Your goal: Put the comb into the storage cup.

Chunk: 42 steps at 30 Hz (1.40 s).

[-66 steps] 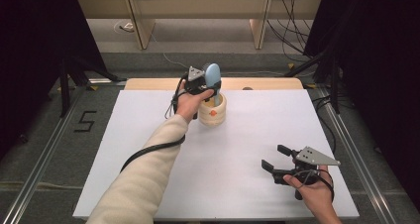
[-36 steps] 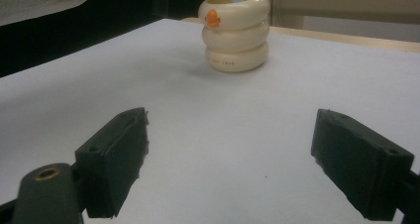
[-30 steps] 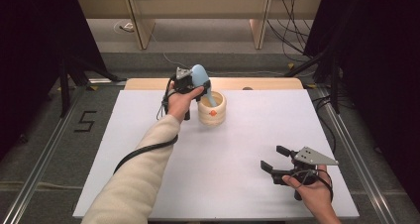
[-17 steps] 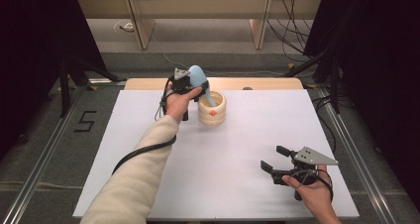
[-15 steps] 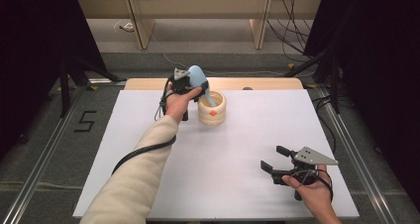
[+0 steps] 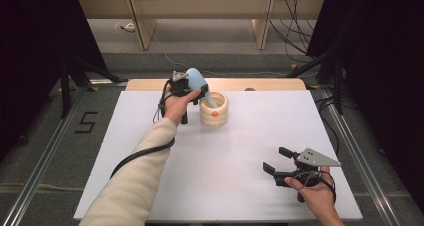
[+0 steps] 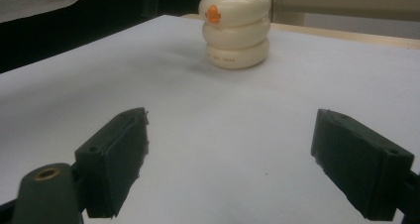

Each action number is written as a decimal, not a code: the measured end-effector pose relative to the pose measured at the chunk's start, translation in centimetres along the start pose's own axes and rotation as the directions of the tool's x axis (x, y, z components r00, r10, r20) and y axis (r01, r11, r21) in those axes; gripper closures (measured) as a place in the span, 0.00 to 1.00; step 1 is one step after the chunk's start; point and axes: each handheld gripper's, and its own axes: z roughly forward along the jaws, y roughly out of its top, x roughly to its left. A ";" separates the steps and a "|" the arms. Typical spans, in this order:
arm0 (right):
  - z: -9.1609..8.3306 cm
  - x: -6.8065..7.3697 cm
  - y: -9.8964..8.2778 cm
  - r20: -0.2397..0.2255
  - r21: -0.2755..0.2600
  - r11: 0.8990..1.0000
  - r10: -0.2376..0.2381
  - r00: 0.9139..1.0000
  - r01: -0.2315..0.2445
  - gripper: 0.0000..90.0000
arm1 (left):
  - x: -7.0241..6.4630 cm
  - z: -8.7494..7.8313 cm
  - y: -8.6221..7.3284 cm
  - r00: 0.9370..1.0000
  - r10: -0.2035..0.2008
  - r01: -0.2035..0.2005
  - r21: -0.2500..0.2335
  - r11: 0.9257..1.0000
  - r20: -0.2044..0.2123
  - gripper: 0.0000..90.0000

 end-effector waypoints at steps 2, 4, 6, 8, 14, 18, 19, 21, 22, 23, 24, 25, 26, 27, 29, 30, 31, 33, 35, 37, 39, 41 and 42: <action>0.0 0.0 0.0 -0.001 0.000 1.000 0.001 1.000 -0.001 0.17 | 0.0 0.0 0.0 1.000 0.002 -0.002 0.012 1.000 0.006 0.36; 0.1 -0.1 -0.1 0.000 0.002 1.000 0.001 1.000 -0.001 0.17 | 0.0 0.1 -0.1 1.000 0.010 -0.010 0.014 1.000 0.001 0.34; 0.1 -0.1 -0.1 -0.001 0.002 1.000 0.001 1.000 -0.001 0.18 | 0.0 0.1 -0.2 1.000 0.014 -0.014 0.022 1.000 -0.007 0.30; 0.1 -0.1 -0.1 0.000 0.001 1.000 0.002 1.000 -0.002 0.17 | -0.1 0.2 -0.3 1.000 0.017 -0.017 0.021 1.000 0.000 0.27; 0.0 -0.1 -0.1 0.000 0.003 1.000 0.002 1.000 -0.002 0.17 | -0.2 -0.1 -0.1 1.000 0.022 -0.022 0.019 1.000 -0.012 0.17; 0.1 -0.1 -0.1 0.000 0.005 1.000 0.004 1.000 -0.004 0.17 | -0.3 -0.3 0.2 1.000 0.019 -0.019 0.021 1.000 -0.025 0.13; 0.1 -0.1 -0.1 0.001 0.005 1.000 0.003 1.000 -0.003 0.17 | -0.3 -0.4 0.2 0.999 0.018 -0.018 0.023 1.000 -0.030 0.11; 0.1 -0.1 -0.1 0.001 0.007 1.000 0.002 1.000 -0.002 0.17 | -0.3 -0.6 0.3 0.999 0.020 -0.019 0.022 1.000 -0.036 0.10; 0.1 -0.1 -0.1 0.000 0.007 1.000 0.003 1.000 -0.003 0.18 | -0.4 -0.6 0.3 0.999 0.022 -0.021 0.025 0.999 -0.037 0.09; 0.1 -0.1 -0.1 0.001 0.008 1.000 0.002 1.000 -0.002 0.18 | -0.4 -0.7 0.3 0.999 0.025 -0.024 0.028 0.999 -0.034 0.08; 0.1 -0.1 -0.1 0.001 0.008 1.000 0.003 1.000 -0.003 0.17 | -0.4 -0.8 0.4 0.999 0.026 -0.025 0.030 0.999 -0.034 0.07; 0.1 -0.1 -0.1 0.000 0.007 1.000 0.003 1.000 -0.003 0.18 | -0.5 -0.8 0.4 0.999 0.030 -0.029 0.032 0.999 -0.038 0.07; 0.1 -0.1 -0.1 0.000 0.008 1.000 0.004 1.000 -0.004 0.17 | -0.5 -0.9 0.4 0.999 0.032 -0.031 0.033 0.999 -0.040 0.06; 0.1 -0.1 -0.1 0.001 0.007 1.000 0.002 1.000 -0.002 0.17 | -0.5 -1.0 0.4 0.999 0.032 -0.030 0.034 0.999 -0.039 0.05; 0.1 -0.1 -0.1 0.002 0.008 1.000 0.003 1.000 -0.003 0.18 | -0.5 -1.1 0.4 0.998 0.036 -0.034 0.042 0.999 -0.046 0.05; 0.1 -0.1 -0.1 0.002 0.010 1.000 0.003 1.000 -0.003 0.17 | -0.5 -1.2 0.5 0.998 0.039 -0.037 0.044 0.998 -0.049 0.04; 0.1 -0.1 -0.1 0.003 0.011 1.000 0.003 1.000 -0.004 0.17 | -0.5 -1.4 0.5 0.997 0.043 -0.040 0.044 0.998 -0.057 0.04; 0.1 -0.1 -0.1 0.004 0.013 1.000 0.004 1.000 -0.004 0.17 | -0.6 -1.6 0.6 0.997 0.052 -0.050 0.041 0.998 -0.063 0.04; 0.1 -0.1 -0.1 0.003 0.013 1.000 0.004 1.000 -0.004 0.18 | -0.6 -1.8 0.7 0.996 0.060 -0.058 0.042 0.997 -0.060 0.04; 0.1 -0.1 -0.1 0.004 0.012 1.000 0.004 1.000 -0.004 0.17 | -0.6 -2.1 0.7 0.996 0.059 -0.057 0.044 0.997 -0.062 0.04; 0.1 -0.2 -0.1 0.006 0.012 1.000 0.005 1.000 -0.005 0.17 | -0.5 -2.4 0.7 0.996 0.061 -0.059 0.042 0.997 -0.065 0.04; 0.1 -0.2 -0.1 0.005 0.012 1.000 0.005 1.000 -0.005 0.17 | -0.5 -2.7 0.7 0.996 0.065 -0.062 0.043 0.997 -0.064 0.04; 0.1 -0.1 -0.1 0.005 0.013 1.000 0.005 1.000 -0.005 0.17 | -0.5 -2.9 0.6 0.996 0.066 -0.063 0.042 0.997 -0.062 0.04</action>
